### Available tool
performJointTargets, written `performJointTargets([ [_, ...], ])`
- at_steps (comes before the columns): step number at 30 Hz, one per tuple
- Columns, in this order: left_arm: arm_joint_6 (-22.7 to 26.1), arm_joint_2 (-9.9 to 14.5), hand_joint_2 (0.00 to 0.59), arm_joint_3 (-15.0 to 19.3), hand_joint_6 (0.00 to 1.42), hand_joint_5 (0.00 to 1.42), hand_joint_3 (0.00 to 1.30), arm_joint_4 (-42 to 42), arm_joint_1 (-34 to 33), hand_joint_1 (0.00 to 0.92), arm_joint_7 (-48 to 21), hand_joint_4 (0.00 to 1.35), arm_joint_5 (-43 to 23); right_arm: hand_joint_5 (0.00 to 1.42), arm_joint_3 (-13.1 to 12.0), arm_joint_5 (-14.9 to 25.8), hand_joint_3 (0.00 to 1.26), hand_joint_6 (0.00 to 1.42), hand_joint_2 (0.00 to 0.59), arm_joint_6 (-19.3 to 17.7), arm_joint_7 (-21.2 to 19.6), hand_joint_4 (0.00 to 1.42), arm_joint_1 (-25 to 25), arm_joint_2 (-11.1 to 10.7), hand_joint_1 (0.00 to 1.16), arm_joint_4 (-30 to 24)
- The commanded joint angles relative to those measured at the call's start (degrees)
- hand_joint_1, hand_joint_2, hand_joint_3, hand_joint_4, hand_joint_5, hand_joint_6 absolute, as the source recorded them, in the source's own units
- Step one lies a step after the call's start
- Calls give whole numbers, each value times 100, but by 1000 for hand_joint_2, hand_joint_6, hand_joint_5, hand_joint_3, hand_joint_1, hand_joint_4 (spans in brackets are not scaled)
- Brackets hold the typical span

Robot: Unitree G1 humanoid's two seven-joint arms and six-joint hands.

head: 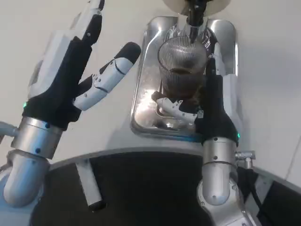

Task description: Grasp the cup under the faucet to collect the drink, then remove the cup.

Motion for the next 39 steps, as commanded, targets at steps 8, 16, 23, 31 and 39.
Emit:
performJointTargets([
  [8,96,52,217,59,0,0,0,-199,126,0,-22,0,-8,70,35,95,46,254,199,88,26,1,-332,156,1004,337],
  [16,195,42,218,78,0,0,0,-334,203,0,-4,0,25,431,-17,9,347,733,364,209,-240,304,-473,182,1158,375],
  [23,275,50,217,68,0,0,0,-437,258,0,-26,0,61,668,49,-176,544,1066,440,274,-758,499,-538,243,1162,288],
  [31,287,40,213,19,0,0,0,-474,240,0,-40,0,76,732,47,-160,598,1119,423,270,-912,560,-513,222,1162,209],
  [39,302,18,208,9,0,0,0,-557,321,0,-28,0,85,777,24,-137,644,1145,411,266,-982,620,-502,209,1162,188],
])
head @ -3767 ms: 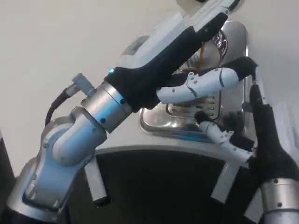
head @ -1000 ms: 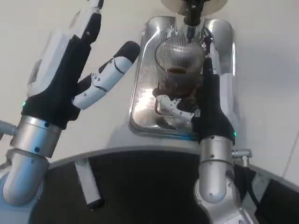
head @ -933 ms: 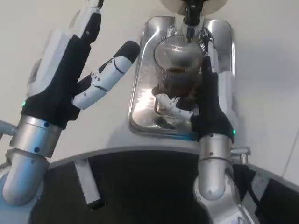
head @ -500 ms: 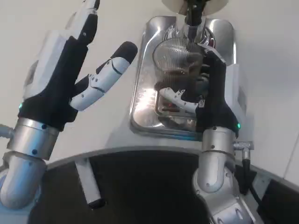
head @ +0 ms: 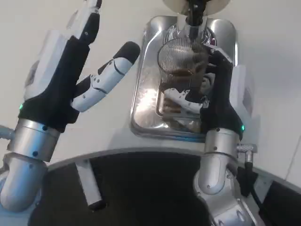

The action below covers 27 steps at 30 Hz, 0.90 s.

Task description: Grasp the cup under the faucet to collect the drink, then remove the cup.

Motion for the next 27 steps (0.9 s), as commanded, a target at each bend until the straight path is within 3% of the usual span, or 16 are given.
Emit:
performJointTargets([
  [1,44,18,208,-14,0,0,0,-114,137,0,-29,0,30,782,-9,-4,647,1157,409,-31,-139,624,-65,259,1162,-123],
  [11,45,8,208,-38,0,0,0,-88,116,0,-34,0,15,804,-67,33,673,1170,392,-28,-145,660,12,256,1162,-262],
  [27,113,10,211,-76,0,0,0,-87,76,0,-39,0,58,814,87,-55,687,1171,382,42,-142,669,457,337,1162,-840],
])
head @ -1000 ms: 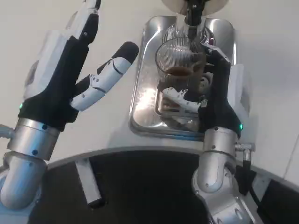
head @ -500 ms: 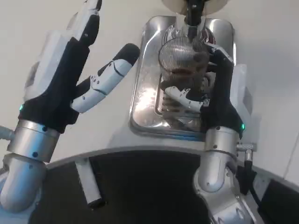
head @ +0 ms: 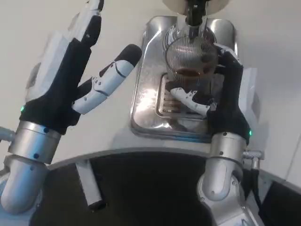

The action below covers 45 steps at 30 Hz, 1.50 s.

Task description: Grasp the cup under the faucet to collect the drink, then remove the cup.

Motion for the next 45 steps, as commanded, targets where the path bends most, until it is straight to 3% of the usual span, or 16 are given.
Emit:
performJointTargets([
  [1,138,9,211,-40,0,0,0,-53,30,0,-48,0,59,814,85,-64,687,1171,380,-27,-93,669,104,288,1162,-287],
  [7,225,42,209,10,0,0,0,-103,83,0,-22,0,103,821,90,-72,693,1175,374,-4,-45,684,185,243,1162,-404],
  [23,532,404,209,574,0,0,0,-324,847,0,-1,0,484,831,44,-88,695,1186,372,134,119,685,331,189,1162,-691],
  [28,813,710,212,821,0,0,0,-314,1453,0,-96,0,834,831,99,-113,696,1186,372,186,257,685,599,174,1162,-1000],
  [36,738,1191,212,522,0,0,0,-116,1833,0,-172,0,1499,840,202,-160,712,1199,372,226,481,724,993,53,1162,-1485],
  [45,809,1283,204,96,0,0,0,163,1455,0,-179,0,1834,849,197,-118,716,1202,372,281,717,726,1393,-42,1162,-1846],
])
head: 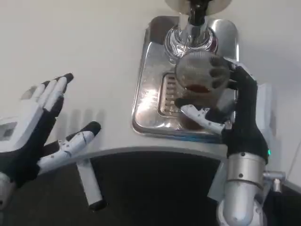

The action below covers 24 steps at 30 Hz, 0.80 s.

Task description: Grasp the cup under the faucet to collect the drink, then remove the cup.

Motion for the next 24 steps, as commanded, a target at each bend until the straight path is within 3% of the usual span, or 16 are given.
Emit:
performJointTargets([
  [1,6,91,204,-224,0,0,0,149,-170,0,-32,0,229,849,55,-41,716,1202,372,-33,70,726,208,186,1162,-340],
  [5,10,125,200,-363,0,0,0,182,-262,0,-26,0,395,850,70,-19,716,1202,372,-21,200,726,301,167,1162,-540],
  [11,-30,237,187,-623,0,0,0,131,-332,0,-19,0,891,850,112,27,716,1216,372,65,716,726,544,47,1162,-1093],
  [24,-203,396,173,-648,0,0,0,-125,-132,0,78,0,1204,851,195,20,723,1219,372,-90,1378,726,1311,-105,1162,-1911],
])
